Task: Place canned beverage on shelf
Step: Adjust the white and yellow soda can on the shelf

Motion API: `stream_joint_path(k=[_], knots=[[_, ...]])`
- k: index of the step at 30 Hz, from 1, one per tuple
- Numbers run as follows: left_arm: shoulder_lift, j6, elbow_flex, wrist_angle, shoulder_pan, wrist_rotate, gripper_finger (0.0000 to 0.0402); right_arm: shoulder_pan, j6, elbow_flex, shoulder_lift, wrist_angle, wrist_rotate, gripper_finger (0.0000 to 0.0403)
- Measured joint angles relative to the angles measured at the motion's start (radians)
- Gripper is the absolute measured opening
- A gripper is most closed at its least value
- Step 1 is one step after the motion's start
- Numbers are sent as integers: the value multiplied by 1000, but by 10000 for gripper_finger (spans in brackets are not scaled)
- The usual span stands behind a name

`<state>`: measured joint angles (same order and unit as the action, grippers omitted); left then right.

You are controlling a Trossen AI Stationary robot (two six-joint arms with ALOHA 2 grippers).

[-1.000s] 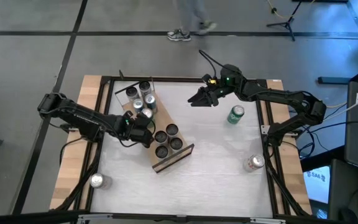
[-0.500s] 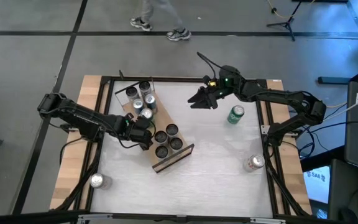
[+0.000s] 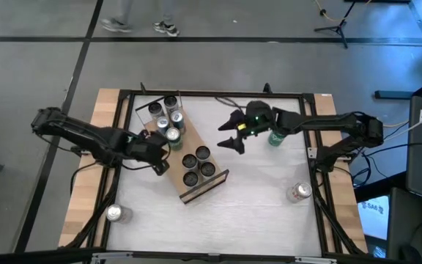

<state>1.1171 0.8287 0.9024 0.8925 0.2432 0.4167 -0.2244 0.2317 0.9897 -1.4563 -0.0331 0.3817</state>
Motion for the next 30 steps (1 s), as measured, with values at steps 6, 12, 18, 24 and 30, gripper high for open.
stream_joint_path(k=[6,12,18,24,30], knots=[[-49,0,0,0,-1,15,0,60,-85,0,0,64,-217,374],[-51,0,0,-2,-1,17,0,70,-83,0,-65,57,-274,374],[-51,0,0,-6,-1,17,0,68,-82,0,-156,32,-266,374],[-51,0,0,-7,-1,20,0,68,-79,0,-222,0,-214,374],[-50,0,0,-7,-1,28,0,68,-48,0,-269,-80,-179,374]])
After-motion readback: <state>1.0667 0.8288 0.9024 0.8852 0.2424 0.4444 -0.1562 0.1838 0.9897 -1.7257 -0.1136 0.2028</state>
